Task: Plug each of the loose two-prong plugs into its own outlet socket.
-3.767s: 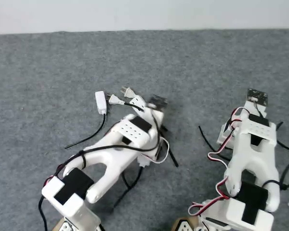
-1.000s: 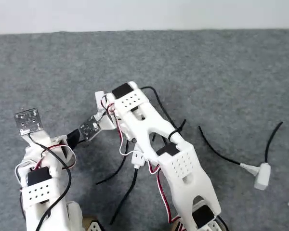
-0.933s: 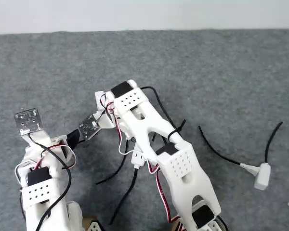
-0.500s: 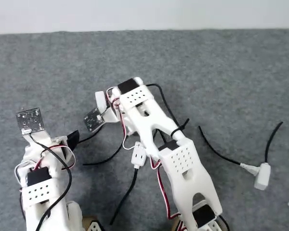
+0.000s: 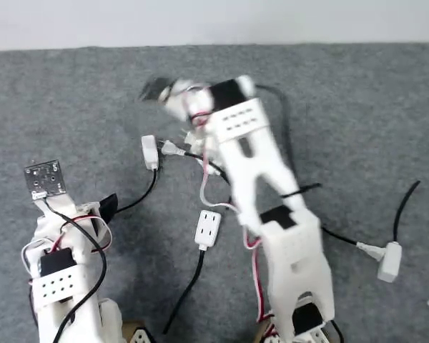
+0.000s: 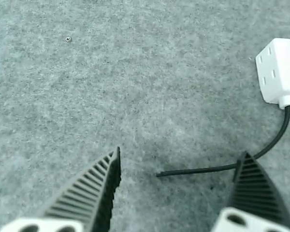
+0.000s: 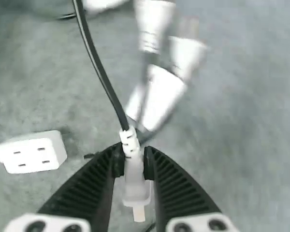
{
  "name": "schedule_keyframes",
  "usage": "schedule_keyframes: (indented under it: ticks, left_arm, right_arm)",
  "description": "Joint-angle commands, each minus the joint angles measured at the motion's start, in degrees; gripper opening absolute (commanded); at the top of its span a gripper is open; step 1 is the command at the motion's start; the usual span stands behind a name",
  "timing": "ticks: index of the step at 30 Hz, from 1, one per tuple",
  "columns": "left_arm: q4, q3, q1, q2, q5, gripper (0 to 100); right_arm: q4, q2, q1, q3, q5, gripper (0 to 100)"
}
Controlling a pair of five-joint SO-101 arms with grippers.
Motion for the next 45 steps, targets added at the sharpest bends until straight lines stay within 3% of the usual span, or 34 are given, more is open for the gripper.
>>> schedule_keyframes:
  ticks: [1,10,18,22,25,30,34,38,41,44,45]
  left_arm:
    - [-4.66,1.1,0.18,-0.79,-0.62,35]
    - [-6.59,2.07,0.44,-0.7,-0.44,35]
    - [-3.08,1.89,3.34,-0.7,-4.84,35]
    - [-2.99,1.89,3.34,-0.7,-4.92,35]
    - [-2.46,1.8,3.34,-0.7,-5.1,35]
    - [0.53,1.36,7.21,-0.62,-8.44,35]
    - [4.4,1.27,14.42,-0.62,-8.35,35]
    - [6.07,1.19,19.34,-0.62,-8.35,35]
    - [6.24,1.19,19.69,-0.18,-8.44,35]
    - [6.07,-0.92,19.43,4.22,-8.62,35]
    - [5.98,-2.07,18.99,6.68,-8.62,35]
  right_arm:
    - [2.68,-13.93,3.91,4.92,-6.24,0.8]
    - [-0.57,-44.79,16.04,42.73,-15.3,0.9]
    - [-27.03,-56.92,25.8,83.25,-18.37,0.9]
    - [-39.96,-55.87,29.32,94.86,-18.11,1.3]
    - [-42.86,-53.23,31.69,96.26,-18.02,4.6]
    - [-42.86,-48.04,32.66,96.26,-18.02,19.6]
    - [-40.22,-46.81,32.75,93.27,-18.02,20.7]
    - [-31.25,-46.81,32.75,85.45,-18.11,20.7]
    - [-25.45,-46.81,33.01,80.35,-18.11,15.8]
    - [-24.13,-46.81,34.68,78.51,-18.11,0.6]
    - [-24.13,-46.81,35.03,78.42,-18.11,0.7]
